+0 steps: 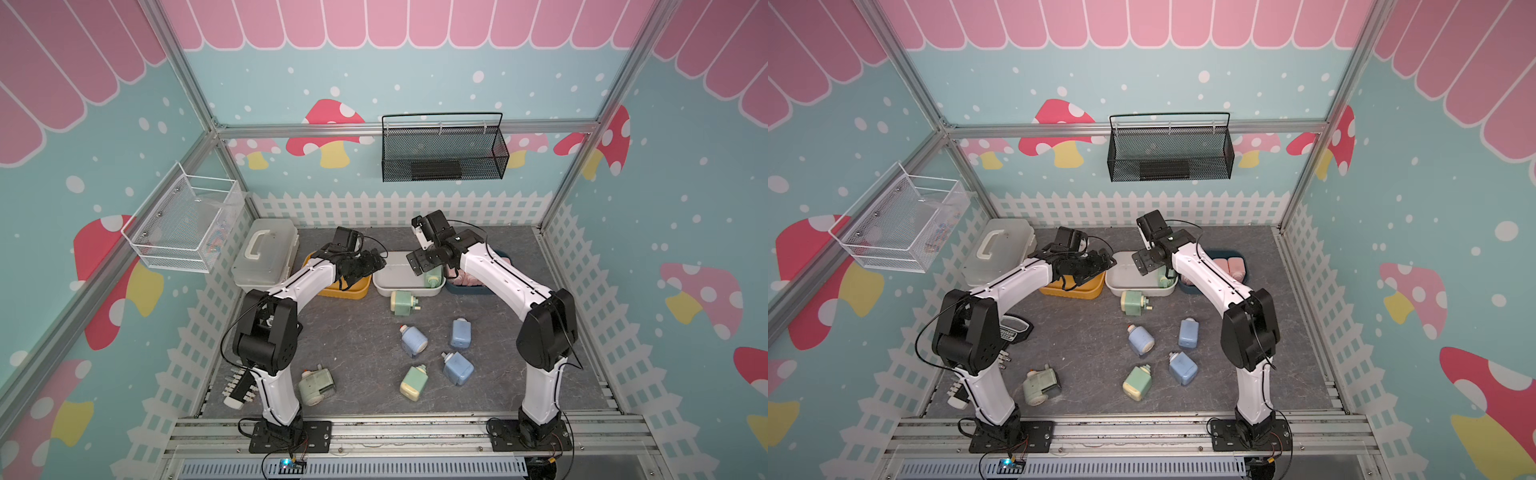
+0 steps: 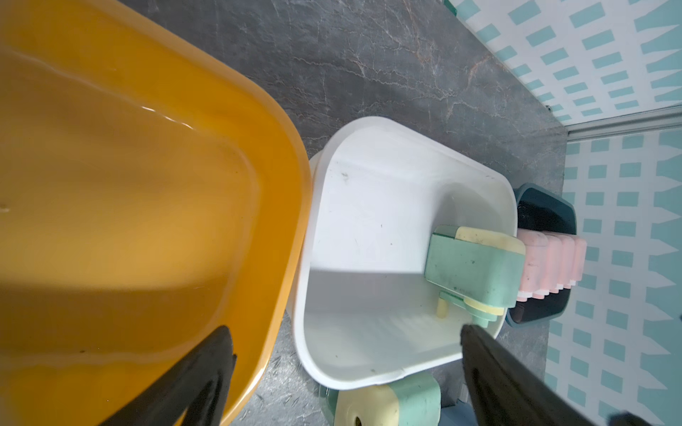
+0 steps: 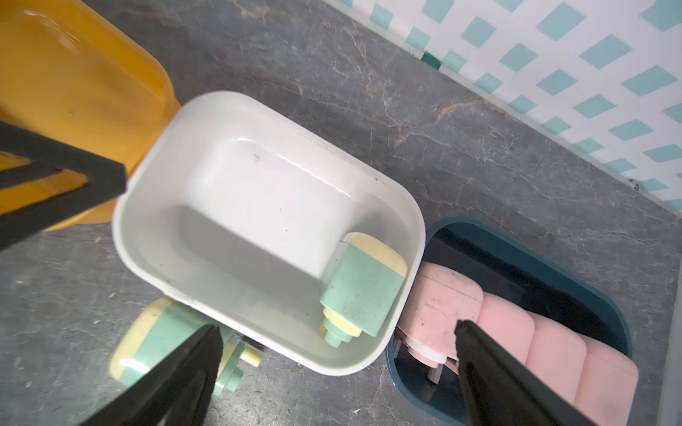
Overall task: Place the pencil sharpeners by color into the storage box
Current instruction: Pick up the pencil sharpener from the center of the board.
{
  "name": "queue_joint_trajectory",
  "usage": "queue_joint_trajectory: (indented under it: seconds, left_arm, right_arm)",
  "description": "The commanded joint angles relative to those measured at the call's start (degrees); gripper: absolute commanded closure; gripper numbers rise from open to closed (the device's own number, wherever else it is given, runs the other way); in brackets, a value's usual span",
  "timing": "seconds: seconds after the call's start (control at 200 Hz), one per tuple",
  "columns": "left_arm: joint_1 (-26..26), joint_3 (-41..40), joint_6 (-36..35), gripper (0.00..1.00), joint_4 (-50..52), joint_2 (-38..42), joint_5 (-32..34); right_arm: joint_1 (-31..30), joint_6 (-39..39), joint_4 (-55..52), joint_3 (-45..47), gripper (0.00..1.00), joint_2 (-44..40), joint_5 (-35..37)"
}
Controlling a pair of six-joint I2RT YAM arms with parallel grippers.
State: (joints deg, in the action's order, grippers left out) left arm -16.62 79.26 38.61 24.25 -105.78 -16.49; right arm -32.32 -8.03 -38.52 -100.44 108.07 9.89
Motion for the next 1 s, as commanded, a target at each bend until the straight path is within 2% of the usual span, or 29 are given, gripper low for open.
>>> queue_joint_trajectory:
  seconds: [0.0,0.065,0.16,0.395,0.49,0.53,0.715,0.82,0.996]
  left_arm:
    - [0.2,-2.5,0.0,0.04,-0.7,2.6,0.8]
    - [-0.1,-3.8,0.5,0.04,-1.8,3.1,0.6]
    - [-0.3,-4.9,0.7,0.04,-2.0,3.7,0.8]
    - [-0.3,-6.4,1.0,0.04,-2.0,5.7,1.0]
    - [-0.3,-7.2,0.8,0.03,-2.0,6.3,1.1]
    - [-0.3,-7.4,0.7,0.04,-2.0,6.6,1.2]
    - [-0.2,-8.5,0.5,0.04,-1.8,7.7,1.2]
    - [-0.3,-8.6,0.4,0.04,-1.9,8.0,0.1]
    - [-0.2,-9.3,0.5,0.03,-1.8,8.6,-0.2]
  right_arm:
    - [-0.3,3.9,14.3,8.7,0.01,-5.7,-8.6]
    - [-0.5,5.2,24.0,17.2,0.01,-10.4,-11.2]
    - [-0.4,8.1,29.3,24.1,0.02,-14.1,-16.3]
    - [-0.5,14.1,27.4,27.0,0.03,-14.2,-35.7]
    - [-0.5,15.2,27.2,28.6,0.03,-13.7,-39.8]
    - [-0.6,15.6,27.6,29.9,0.03,-13.5,-40.1]
    - [-0.6,16.0,27.8,33.4,0.03,-12.4,-32.2]
    - [-0.6,18.2,25.1,33.1,0.03,-10.8,-33.9]
    - [-1.2,19.7,26.4,35.7,0.03,-10.3,-36.2]
